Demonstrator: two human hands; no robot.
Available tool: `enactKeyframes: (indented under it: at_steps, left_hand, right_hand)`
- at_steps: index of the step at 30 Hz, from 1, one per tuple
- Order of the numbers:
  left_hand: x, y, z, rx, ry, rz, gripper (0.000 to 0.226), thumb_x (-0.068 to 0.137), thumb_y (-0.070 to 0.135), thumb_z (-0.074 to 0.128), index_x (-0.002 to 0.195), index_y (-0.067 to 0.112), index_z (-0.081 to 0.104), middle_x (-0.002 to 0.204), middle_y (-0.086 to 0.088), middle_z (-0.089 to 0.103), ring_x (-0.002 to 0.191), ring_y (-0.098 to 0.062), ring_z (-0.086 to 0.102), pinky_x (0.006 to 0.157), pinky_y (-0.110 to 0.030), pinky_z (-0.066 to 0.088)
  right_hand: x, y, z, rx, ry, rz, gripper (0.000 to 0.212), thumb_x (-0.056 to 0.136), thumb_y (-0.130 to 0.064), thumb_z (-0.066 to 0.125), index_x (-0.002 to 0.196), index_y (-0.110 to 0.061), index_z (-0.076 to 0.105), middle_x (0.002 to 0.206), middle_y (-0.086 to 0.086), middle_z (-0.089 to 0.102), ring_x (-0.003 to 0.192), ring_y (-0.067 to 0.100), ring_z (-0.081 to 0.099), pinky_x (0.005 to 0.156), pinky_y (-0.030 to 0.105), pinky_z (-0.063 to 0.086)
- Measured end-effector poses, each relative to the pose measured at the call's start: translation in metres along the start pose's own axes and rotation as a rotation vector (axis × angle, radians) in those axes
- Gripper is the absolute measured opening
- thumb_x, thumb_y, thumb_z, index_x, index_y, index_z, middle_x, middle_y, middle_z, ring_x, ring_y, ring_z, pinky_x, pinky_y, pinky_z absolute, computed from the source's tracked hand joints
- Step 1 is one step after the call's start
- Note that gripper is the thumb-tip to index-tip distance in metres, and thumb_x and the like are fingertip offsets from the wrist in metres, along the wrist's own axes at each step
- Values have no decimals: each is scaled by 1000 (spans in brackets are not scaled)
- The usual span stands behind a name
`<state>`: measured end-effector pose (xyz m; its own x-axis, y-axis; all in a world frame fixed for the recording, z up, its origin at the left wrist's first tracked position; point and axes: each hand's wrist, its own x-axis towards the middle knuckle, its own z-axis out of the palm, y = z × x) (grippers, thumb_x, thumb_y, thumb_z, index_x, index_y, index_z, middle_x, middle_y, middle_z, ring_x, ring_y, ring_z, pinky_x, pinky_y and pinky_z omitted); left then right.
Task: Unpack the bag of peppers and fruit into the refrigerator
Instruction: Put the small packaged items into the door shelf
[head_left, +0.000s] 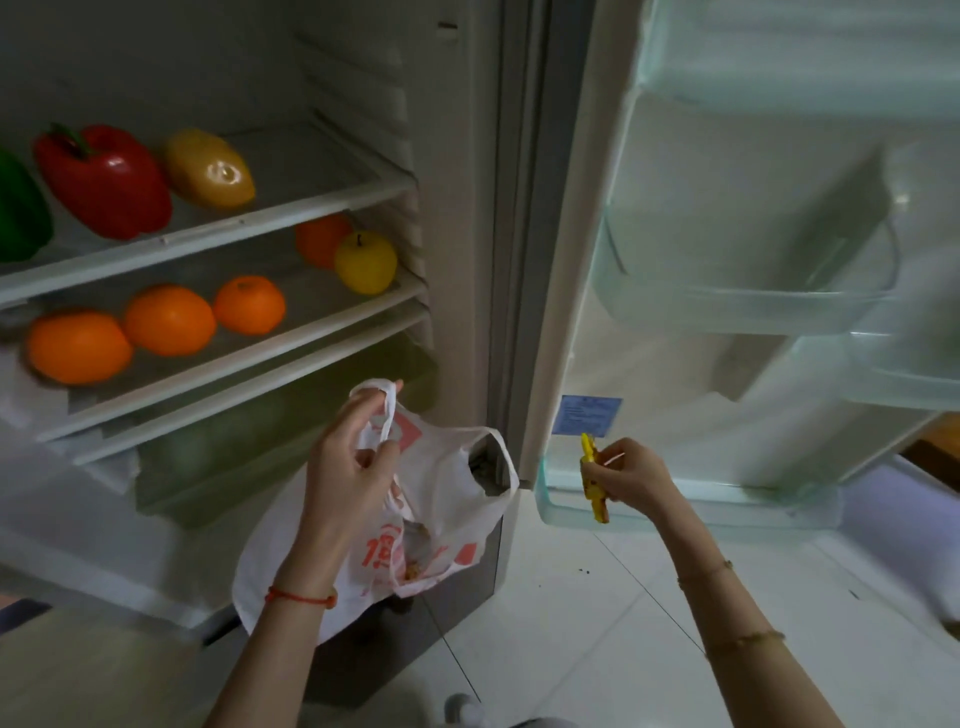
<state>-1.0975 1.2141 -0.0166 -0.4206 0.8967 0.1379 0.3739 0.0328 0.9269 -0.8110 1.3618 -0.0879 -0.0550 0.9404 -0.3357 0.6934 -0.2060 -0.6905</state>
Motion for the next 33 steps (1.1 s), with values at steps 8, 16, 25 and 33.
enactKeyframes:
  at_steps: [8,16,25,33]
  left_hand:
    - [0,-1,7,32,5,13,50,90,-1,56,127,33,55,112,-1,66,56,-23,58,44,-23,47]
    - [-1,-9,5,20,9,-1,50,90,0,56,131,29,55,110,-3,67,53,-29,56,42,-33,47]
    - [-4,-6,-2,9,32,1,46,91,4,56,124,37,57,109,2,68,70,-39,65,53,-51,56]
    - [-11,-1,-19,-9,97,4,55,90,0,57,117,47,49,114,-3,66,67,-9,64,50,-13,49]
  right_hand:
    - [31,-1,33,-223,-20,13,27,79,-30,69,93,-8,63,85,6,65,78,22,61,62,26,42]
    - [36,6,65,-267,-29,65,43,80,-30,76,111,-6,58,97,9,62,92,28,65,79,34,56]
    - [36,2,64,-430,-76,62,45,88,-41,66,113,-4,61,112,15,67,97,30,64,81,34,51]
    - [-17,-71,26,-430,-24,-245,32,90,-28,58,75,1,64,75,13,70,72,31,67,66,34,56]
